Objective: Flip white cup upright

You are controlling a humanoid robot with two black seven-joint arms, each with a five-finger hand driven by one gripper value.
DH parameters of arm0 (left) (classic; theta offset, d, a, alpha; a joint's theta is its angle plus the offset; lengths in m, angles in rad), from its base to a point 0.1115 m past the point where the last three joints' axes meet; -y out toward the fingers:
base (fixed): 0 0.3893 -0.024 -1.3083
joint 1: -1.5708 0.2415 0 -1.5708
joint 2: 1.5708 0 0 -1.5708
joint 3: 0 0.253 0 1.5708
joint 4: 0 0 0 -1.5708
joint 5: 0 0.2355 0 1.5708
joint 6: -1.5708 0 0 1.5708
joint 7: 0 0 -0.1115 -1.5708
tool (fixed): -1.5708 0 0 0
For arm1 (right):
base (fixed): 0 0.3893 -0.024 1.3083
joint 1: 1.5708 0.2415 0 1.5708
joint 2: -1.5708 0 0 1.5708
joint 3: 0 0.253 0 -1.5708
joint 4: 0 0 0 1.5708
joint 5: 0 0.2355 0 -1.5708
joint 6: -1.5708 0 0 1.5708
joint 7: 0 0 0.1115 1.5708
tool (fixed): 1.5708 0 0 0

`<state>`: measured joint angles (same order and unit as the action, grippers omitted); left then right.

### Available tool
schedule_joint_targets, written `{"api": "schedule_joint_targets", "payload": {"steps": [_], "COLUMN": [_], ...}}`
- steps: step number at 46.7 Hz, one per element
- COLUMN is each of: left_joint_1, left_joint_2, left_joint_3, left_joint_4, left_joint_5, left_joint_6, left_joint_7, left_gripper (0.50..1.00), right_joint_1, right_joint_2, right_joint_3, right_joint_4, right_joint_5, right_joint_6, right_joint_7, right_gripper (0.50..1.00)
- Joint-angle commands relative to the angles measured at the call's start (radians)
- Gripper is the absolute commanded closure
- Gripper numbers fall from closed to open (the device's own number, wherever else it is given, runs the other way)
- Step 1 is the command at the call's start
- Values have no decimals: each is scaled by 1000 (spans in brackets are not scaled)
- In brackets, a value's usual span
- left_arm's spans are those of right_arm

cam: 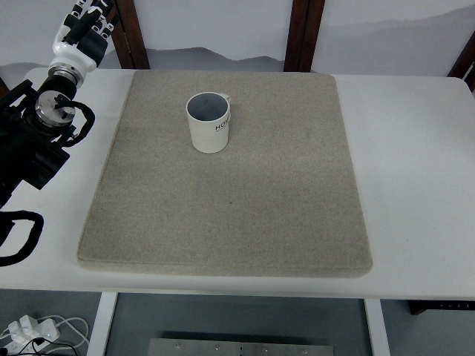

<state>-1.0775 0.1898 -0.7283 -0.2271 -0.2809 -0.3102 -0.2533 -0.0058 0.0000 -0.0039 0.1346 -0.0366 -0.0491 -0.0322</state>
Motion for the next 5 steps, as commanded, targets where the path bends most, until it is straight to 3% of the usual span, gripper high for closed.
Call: {"api": "schedule_joint_targets", "payload": {"steps": [1, 5], "left_joint_1": [14, 21], "left_joint_2": [-1, 0], "left_joint_3": [-6, -13], "left_joint_4": [3, 5], "left_joint_5": [-38, -72], "left_joint_6": [0, 0], "left_joint_7": [0, 2], "left_gripper": [504, 504], "right_joint_1": [-2, -2], "right_joint_2": [0, 0], "right_joint_3": [-1, -1], "right_joint_4": [0, 0], "right_joint_5": [0, 0], "right_joint_6": [0, 2], "right_joint_7": [-2, -2], "right_gripper": [548, 548]}}
